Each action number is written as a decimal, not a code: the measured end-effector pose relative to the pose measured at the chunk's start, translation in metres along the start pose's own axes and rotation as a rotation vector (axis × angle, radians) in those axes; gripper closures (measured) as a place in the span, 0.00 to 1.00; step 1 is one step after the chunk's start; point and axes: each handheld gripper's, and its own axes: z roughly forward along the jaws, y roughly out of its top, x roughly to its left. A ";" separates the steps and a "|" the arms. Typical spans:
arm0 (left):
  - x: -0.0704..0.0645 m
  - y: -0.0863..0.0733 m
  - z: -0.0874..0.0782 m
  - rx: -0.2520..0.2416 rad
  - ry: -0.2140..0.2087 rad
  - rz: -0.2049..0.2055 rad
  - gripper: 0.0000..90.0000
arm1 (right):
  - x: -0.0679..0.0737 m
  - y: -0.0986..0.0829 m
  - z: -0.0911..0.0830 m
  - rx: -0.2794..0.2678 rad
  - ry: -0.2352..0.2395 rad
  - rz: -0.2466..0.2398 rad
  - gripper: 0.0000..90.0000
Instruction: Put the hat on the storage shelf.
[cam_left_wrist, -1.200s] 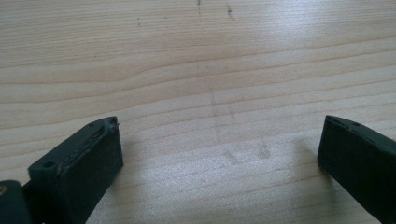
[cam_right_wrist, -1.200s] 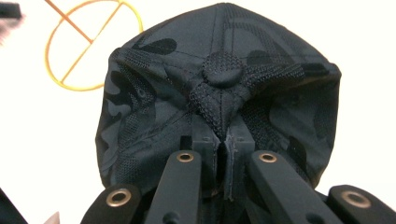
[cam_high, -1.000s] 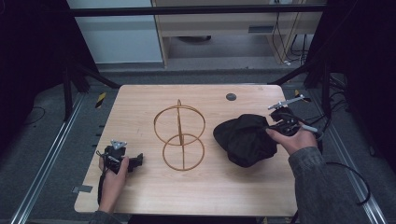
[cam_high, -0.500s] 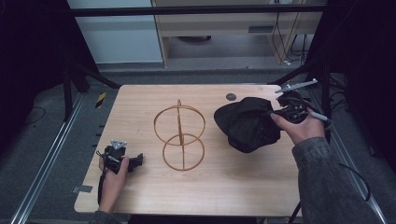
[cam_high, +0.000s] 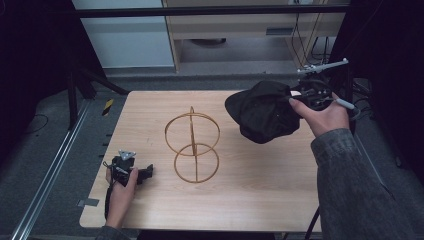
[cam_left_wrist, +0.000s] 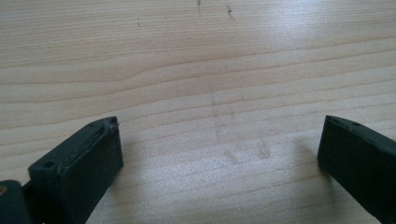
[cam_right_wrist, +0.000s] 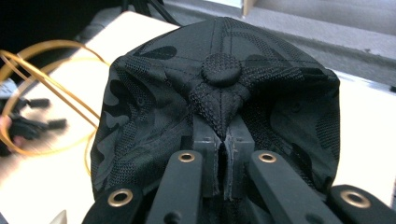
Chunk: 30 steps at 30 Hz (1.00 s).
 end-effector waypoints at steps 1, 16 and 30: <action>0.000 0.000 0.000 0.000 0.000 0.000 0.00 | 0.000 0.000 0.000 0.000 0.000 0.000 0.96; 0.000 0.000 0.000 0.000 -0.001 0.000 0.00 | 0.047 0.050 -0.007 -0.088 0.073 -0.061 0.96; 0.000 0.000 0.000 0.000 -0.001 0.000 0.00 | 0.090 0.058 0.000 -0.096 0.167 -0.124 0.96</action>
